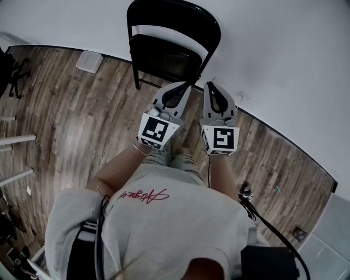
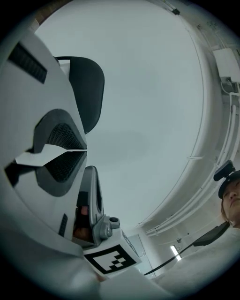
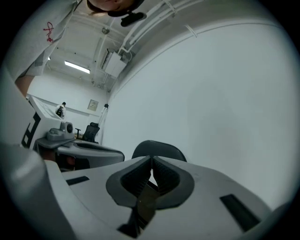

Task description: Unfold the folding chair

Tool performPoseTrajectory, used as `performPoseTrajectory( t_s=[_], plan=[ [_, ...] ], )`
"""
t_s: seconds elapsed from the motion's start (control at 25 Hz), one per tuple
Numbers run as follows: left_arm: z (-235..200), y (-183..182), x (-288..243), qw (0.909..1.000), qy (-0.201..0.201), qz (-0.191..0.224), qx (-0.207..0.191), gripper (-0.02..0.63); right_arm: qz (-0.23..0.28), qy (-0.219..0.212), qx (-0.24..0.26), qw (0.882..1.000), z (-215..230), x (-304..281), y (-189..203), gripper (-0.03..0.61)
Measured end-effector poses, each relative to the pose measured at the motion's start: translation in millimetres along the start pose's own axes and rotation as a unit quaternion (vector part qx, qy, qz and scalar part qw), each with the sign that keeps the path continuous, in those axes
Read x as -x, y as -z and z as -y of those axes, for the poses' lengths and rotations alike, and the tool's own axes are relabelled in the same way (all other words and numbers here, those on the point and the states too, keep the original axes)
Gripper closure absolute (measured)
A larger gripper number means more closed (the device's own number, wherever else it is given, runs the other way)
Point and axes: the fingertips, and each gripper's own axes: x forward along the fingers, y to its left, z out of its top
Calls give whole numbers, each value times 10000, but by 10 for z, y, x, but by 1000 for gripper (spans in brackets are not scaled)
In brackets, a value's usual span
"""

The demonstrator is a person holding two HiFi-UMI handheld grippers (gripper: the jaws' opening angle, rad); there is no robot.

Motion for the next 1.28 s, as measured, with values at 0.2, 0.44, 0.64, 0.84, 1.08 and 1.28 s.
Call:
performPoseTrajectory(
  t_s=[0.2,0.44,0.64,0.84,1.08,1.28],
  plan=[
    [-303,365,-667,9984,114,-490,-266,568,-630,7,-294,9976,510,-610,673,555],
    [-557,877,-1195,9926,554,-936,-541,445,-1269,517,-966,9858,1090,-1294,1588,407],
    [-868,1214,-1598,9682,1186,-1420,-1683,315,-1626,493,-953,9808,1250,-1631,1939,397],
    [-1002,1793,-1817,8868,2568,-2626,-2804,293,-1614,439,-1006,9808,1237,-1776,2003,391],
    [-941,2239,-1799,7915,3427,-3703,-3449,287,-1849,264,-1123,9760,1097,-1799,2147,391],
    [-979,2595,-1777,7044,3872,-4294,-4116,287,-2092,340,-1103,9710,1125,-1931,2271,391]
  ],
)
